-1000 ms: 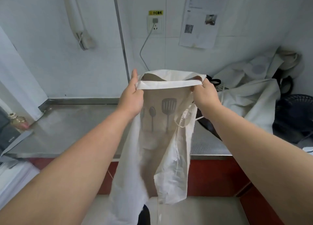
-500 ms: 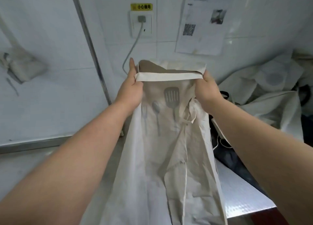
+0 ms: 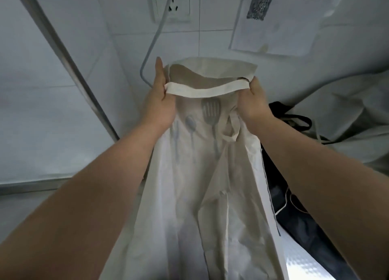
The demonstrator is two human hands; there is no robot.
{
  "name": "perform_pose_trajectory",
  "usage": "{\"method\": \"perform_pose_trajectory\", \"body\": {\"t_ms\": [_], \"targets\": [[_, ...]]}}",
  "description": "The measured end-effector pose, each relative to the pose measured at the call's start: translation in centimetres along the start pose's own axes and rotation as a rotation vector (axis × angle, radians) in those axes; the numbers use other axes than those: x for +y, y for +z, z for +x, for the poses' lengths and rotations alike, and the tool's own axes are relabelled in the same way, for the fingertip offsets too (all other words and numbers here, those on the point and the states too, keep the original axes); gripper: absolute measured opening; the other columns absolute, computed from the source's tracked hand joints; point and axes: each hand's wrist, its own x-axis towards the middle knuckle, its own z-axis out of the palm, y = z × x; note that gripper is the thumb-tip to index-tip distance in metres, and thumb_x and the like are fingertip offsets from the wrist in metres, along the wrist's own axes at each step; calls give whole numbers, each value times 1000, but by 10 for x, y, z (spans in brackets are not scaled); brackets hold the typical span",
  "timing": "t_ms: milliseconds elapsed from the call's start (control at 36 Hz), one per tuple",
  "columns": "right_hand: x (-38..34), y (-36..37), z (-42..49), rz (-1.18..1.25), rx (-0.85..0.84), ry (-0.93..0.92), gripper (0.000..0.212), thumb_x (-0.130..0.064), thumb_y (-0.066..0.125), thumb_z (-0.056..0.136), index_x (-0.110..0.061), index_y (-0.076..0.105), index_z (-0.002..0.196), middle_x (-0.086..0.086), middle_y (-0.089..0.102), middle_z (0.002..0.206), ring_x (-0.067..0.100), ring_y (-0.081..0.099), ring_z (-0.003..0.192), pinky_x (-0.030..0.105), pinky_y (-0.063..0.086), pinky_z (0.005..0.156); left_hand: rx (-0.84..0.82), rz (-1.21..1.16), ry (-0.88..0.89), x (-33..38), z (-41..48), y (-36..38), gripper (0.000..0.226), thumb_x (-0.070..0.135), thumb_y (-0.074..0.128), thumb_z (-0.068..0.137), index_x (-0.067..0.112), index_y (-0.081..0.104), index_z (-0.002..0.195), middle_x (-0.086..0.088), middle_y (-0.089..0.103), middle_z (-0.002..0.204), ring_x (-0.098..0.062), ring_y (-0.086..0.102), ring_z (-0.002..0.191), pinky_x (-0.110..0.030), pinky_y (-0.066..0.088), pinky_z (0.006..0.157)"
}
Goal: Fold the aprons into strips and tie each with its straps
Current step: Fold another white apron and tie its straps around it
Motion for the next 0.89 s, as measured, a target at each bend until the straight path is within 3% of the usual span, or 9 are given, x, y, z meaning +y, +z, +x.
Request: {"method": "perform_pose_trajectory", "body": {"t_ms": [139,222,389,444,583,722,778,833,889], "targets": [[35,-4,5,-294,-267,142,53,-23,54,91,-20,35,141,0,55,123,19,53,114,27,41,85,-196,418,-223,-46,-3,9,71,45,51,92,24,17,150,-3,40,147,-22,42,131,-25,34,103],[63,-10,-11,-438,-303,204,58,-19,55,91,-13,32,143,5,45,139,24,44,126,24,36,90,-230,617,-323,-72,-25,14,83,50,57,86,17,17,150,-13,29,151,-31,34,135,-42,32,110],[110,-17,-33,-619,-303,314,54,-28,53,92,-14,38,142,8,55,116,22,55,104,24,38,76,-388,502,-327,-89,-61,40,56,32,57,92,19,38,144,-2,43,145,-19,41,132,-21,29,102],[123,-18,-41,-643,-313,352,59,-31,54,92,-14,34,144,8,54,124,22,54,110,23,39,77,-411,486,-336,-99,-72,48,53,31,59,91,19,43,140,-2,49,140,-18,46,128,-21,30,102],[160,-17,-69,-790,-377,469,62,-37,61,84,-13,36,135,9,48,125,26,54,105,33,48,77,-573,532,-418,-127,-106,71,64,42,65,84,26,41,141,1,44,144,-19,45,129,-33,35,108],[182,-20,-81,-911,-286,428,31,-24,55,90,-7,50,115,13,55,113,31,55,103,32,42,74,-684,582,-347,-137,-125,86,82,38,76,74,23,35,144,-2,36,146,-18,34,133,-20,27,101],[189,-23,-79,-890,-234,392,11,-15,46,94,-7,54,95,11,58,94,31,57,94,29,38,69,-676,591,-326,-140,-127,89,89,36,78,73,22,31,146,-3,31,148,-18,28,137,-20,22,106],[194,-31,-75,-823,-188,400,18,-12,42,95,-7,51,80,7,54,78,31,54,85,29,36,65,-647,601,-323,-147,-130,93,90,35,78,73,20,30,147,-3,29,149,-18,25,138,-21,19,108],[196,-44,-68,-727,-91,417,22,-14,41,97,-2,58,91,11,58,85,31,54,87,29,37,68,-599,625,-304,-151,-132,97,84,33,75,77,17,30,147,-5,29,150,-19,25,138,-20,17,109]]}}
